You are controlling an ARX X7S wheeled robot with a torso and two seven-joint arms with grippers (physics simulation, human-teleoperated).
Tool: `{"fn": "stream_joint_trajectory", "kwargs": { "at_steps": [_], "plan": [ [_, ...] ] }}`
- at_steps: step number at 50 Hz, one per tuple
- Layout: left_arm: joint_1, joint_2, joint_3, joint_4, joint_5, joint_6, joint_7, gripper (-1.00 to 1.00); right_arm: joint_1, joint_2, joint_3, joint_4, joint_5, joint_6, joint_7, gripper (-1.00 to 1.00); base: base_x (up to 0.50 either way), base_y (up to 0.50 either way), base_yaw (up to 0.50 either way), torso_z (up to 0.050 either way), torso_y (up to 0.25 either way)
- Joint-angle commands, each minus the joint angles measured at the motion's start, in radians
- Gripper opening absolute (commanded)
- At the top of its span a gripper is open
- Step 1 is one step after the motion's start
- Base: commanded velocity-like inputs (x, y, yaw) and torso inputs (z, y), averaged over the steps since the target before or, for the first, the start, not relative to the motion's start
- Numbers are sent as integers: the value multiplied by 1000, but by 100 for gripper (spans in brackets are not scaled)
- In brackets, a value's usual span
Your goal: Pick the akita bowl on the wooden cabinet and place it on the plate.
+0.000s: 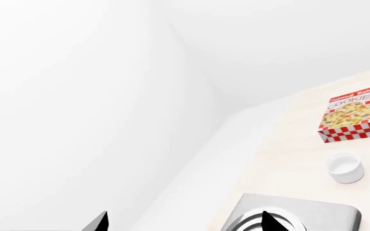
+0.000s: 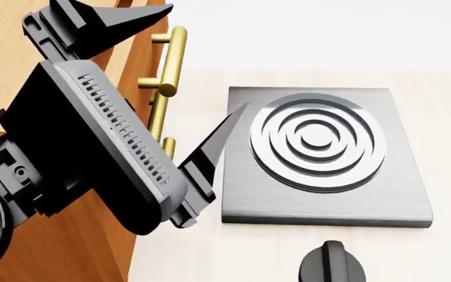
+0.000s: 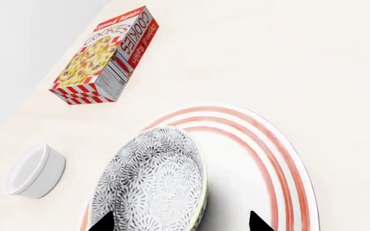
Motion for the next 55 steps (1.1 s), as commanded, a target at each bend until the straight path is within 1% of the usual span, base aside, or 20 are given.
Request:
{"fn": "stream_joint_trajectory", "kwargs": {
  "at_steps": [1, 15, 27, 38, 47, 55],
  "plan": [
    [7, 11, -22, 9, 12, 10, 22, 100, -37, -4, 40, -64, -4, 9, 2, 100, 0, 0, 0, 0, 0],
    [-2, 12, -25, 8, 7, 2, 22, 100, -85, 9, 78, -117, 18, 17, 17, 100, 0, 0, 0, 0, 0],
    [0, 10, -27, 13, 3, 2, 17, 100, -100, 64, 105, -292, 48, 47, 84, 100, 0, 0, 0, 0, 0],
    [8, 6, -26, 13, 6, 8, 18, 100, -38, 146, 91, -483, 73, 74, 149, 100, 0, 0, 0, 0, 0],
    [7, 0, -30, 20, 2, 5, 14, 100, -4, 197, 103, -567, 115, 89, 188, 100, 0, 0, 0, 0, 0],
    [3, 2, -33, 20, -1, 3, 12, 100, 91, 270, 66, -657, 189, 109, 245, 100, 0, 0, 0, 0, 0]
  ]
}}
